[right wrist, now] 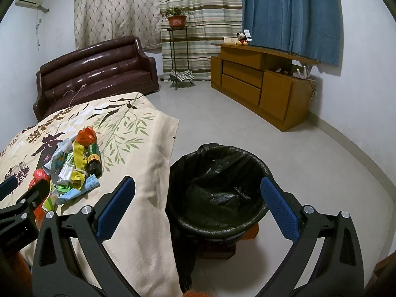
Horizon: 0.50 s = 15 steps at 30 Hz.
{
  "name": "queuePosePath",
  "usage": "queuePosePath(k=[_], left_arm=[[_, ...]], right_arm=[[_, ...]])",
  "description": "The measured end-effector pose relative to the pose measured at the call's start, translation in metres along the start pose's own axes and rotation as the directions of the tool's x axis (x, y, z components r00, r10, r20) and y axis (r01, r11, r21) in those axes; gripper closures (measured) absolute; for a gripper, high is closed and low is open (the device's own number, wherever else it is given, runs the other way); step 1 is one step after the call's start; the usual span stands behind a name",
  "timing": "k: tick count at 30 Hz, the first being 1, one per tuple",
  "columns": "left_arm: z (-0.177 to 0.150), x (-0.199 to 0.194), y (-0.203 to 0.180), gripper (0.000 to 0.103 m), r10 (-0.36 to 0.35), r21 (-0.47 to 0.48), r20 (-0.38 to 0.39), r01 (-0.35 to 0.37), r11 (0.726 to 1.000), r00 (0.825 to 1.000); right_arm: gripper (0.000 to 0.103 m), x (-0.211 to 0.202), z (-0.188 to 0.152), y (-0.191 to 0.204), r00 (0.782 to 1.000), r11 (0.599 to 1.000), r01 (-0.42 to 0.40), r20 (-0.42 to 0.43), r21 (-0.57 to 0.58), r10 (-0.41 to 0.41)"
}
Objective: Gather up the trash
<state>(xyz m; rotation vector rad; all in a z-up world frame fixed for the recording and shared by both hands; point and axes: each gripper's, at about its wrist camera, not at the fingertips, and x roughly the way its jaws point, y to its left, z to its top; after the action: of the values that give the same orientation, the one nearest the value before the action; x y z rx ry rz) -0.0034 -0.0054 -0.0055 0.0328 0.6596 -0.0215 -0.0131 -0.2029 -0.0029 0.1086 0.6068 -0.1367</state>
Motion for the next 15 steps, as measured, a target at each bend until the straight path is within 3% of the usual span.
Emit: queuePosePath(k=[15], left_arm=[[-0.0028, 0.0063, 0.0017, 0.006, -0.004, -0.003, -0.007, 0.004, 1.0, 1.0]], right_arm=[[0.004, 0.0007, -0.0006, 0.0009, 1.0, 1.0, 0.001, -0.002, -0.001, -0.001]])
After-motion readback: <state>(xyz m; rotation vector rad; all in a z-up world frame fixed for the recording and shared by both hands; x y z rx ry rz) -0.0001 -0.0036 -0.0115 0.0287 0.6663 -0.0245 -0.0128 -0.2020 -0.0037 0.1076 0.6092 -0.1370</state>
